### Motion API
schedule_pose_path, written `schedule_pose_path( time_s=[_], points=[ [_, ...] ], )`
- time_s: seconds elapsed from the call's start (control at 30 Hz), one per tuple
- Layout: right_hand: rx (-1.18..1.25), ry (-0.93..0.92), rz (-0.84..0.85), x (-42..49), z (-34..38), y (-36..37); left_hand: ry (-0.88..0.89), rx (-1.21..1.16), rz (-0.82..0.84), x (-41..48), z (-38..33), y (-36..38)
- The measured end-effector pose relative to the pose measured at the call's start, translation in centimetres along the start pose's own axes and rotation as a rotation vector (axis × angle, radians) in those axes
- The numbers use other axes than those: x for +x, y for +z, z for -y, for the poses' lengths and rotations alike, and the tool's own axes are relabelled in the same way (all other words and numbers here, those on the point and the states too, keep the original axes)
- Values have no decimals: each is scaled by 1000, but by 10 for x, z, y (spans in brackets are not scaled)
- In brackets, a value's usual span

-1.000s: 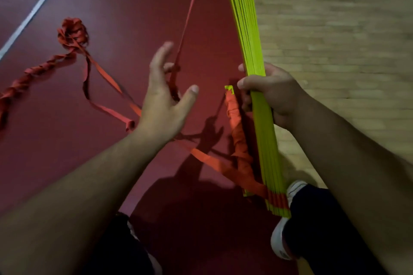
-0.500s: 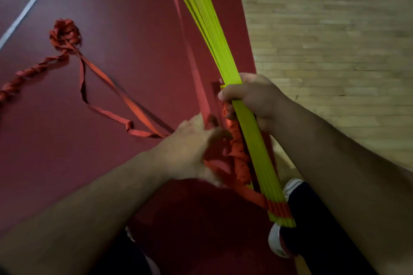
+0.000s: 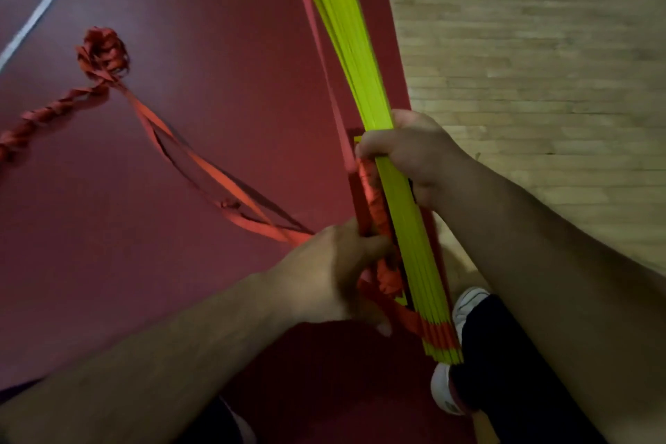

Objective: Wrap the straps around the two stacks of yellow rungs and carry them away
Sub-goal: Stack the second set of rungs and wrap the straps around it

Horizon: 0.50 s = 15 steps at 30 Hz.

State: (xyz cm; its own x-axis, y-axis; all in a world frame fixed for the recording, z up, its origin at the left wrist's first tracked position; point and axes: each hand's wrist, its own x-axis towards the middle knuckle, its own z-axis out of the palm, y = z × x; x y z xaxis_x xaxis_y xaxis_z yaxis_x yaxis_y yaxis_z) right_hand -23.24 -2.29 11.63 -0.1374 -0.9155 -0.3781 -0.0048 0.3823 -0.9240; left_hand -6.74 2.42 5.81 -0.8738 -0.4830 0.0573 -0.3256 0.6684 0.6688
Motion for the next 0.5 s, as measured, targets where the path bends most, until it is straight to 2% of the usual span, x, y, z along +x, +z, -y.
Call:
schedule_pose_path(
  time_s=[0.13, 0.27, 0.5],
  points=[
    [75, 6, 2, 1, 3, -1, 37, 14, 48, 4, -1, -8],
    [-7, 18, 44, -5, -1, 4, 67, 115, 49, 3, -2, -4],
    [69, 35, -11, -1, 2, 1, 36, -10, 41, 1, -6, -6]
  ],
)
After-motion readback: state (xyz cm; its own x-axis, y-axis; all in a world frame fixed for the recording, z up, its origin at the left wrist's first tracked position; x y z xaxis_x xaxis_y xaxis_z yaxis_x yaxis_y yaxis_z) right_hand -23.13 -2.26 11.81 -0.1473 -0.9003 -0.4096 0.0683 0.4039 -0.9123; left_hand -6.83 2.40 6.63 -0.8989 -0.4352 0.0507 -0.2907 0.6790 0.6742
